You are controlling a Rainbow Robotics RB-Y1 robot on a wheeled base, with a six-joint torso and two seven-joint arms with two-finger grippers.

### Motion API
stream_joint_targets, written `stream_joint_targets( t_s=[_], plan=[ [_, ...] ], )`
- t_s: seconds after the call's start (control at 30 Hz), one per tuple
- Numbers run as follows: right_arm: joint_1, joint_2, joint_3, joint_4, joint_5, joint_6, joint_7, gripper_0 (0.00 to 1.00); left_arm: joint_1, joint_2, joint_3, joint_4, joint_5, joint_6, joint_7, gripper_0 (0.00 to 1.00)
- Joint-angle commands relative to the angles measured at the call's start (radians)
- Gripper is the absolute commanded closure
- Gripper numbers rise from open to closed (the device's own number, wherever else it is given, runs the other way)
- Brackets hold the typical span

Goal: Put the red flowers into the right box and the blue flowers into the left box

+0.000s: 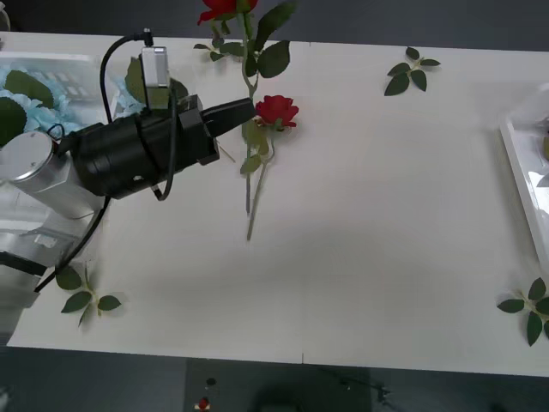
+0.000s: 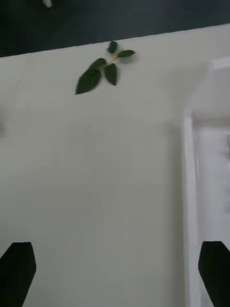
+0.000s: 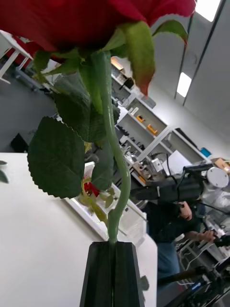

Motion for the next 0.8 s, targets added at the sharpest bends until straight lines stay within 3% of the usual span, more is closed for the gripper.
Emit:
stream_joint_targets(
  t_s=[0.03,0.3,0.47,0.8],
  plan=[
    [0.009,0.056,-0.027,-0.075,-0.117,0.098,0.144,0.00,-0.032,-0.091,-0.008,-0.027,0.010,0.009,-0.124,1.00],
    [-0.035,0.131,-0.020,-0.078,-0.332,0.253,0.540,0.00,-0.032,-0.265,-0.038,-0.008,0.007,-0.002,-0.124,1.00],
    [-0.069,0.142,0.028,-0.078,-0.421,0.273,0.693,0.00,-0.032,-0.346,-0.086,0.047,0.010,-0.007,-0.124,1.00],
    [-0.095,0.147,0.134,-0.078,-0.510,0.273,0.743,0.00,-0.032,-0.473,-0.158,0.168,0.013,-0.024,-0.124,1.00]
  ],
)
